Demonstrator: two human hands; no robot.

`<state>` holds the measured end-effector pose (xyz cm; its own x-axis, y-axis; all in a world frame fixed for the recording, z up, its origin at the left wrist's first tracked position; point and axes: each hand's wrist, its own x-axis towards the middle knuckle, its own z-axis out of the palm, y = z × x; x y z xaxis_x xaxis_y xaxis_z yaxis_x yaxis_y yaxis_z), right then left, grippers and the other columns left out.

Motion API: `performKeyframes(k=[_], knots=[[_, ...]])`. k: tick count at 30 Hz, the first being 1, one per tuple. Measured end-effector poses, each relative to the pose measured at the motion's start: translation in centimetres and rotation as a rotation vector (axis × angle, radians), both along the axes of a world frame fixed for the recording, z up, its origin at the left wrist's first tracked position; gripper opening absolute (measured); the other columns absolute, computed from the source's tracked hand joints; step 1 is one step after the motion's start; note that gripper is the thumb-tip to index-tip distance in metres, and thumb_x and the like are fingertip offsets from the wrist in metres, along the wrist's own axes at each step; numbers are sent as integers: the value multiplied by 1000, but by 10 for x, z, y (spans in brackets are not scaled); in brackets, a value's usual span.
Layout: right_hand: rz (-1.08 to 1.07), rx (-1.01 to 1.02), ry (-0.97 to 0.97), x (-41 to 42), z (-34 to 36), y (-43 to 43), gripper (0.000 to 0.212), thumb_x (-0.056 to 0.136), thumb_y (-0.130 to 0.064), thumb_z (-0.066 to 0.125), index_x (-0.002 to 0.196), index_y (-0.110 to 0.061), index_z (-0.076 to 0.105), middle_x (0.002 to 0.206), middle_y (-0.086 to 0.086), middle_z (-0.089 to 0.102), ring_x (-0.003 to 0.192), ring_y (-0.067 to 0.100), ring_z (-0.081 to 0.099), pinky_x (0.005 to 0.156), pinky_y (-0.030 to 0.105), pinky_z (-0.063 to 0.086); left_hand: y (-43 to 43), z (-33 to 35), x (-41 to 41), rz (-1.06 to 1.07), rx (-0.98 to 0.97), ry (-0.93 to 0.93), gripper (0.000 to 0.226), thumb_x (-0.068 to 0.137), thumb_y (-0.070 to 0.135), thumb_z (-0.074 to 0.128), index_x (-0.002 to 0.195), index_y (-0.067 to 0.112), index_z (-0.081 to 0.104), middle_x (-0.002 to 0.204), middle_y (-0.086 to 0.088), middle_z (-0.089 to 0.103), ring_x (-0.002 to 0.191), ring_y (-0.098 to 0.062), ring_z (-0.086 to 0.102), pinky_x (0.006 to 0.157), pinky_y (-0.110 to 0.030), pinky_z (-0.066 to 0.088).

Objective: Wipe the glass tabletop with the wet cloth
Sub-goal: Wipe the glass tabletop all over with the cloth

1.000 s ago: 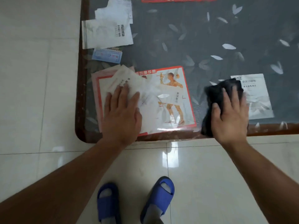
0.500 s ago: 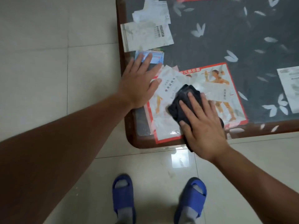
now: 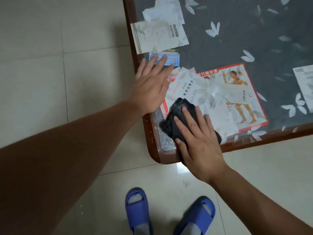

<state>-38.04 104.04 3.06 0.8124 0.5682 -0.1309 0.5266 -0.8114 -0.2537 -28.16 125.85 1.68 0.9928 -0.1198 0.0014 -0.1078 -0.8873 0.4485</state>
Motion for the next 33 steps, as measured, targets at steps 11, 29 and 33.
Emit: performKeyframes(k=[11, 29, 33], knots=[[251, -24, 44, -20, 1, 20, 56, 101, -40, 39, 155, -26, 34, 168, 2, 13, 155, 30, 0, 123, 56, 15, 19, 4, 39, -29, 111, 219, 53, 110, 44, 27, 162, 39, 17, 173, 2, -10, 157, -25, -23, 122, -45, -21], [311, -34, 40, 31, 6, 61, 51, 100, -42, 40, 149, -31, 43, 168, 0, 14, 155, 29, -5, 124, 53, 4, 15, 10, 48, 23, 23, 303, 58, 108, 29, 35, 161, 42, 16, 171, 8, -18, 154, -18, -30, 121, -44, -25], [466, -35, 72, -15, 6, 14, 51, 98, -42, 44, 148, -31, 43, 167, -2, 17, 156, 29, 3, 125, 51, 8, 15, 5, 46, 8, 80, 276, 56, 108, 35, 32, 161, 42, 16, 172, 6, -18, 154, -21, -30, 119, -45, -26]])
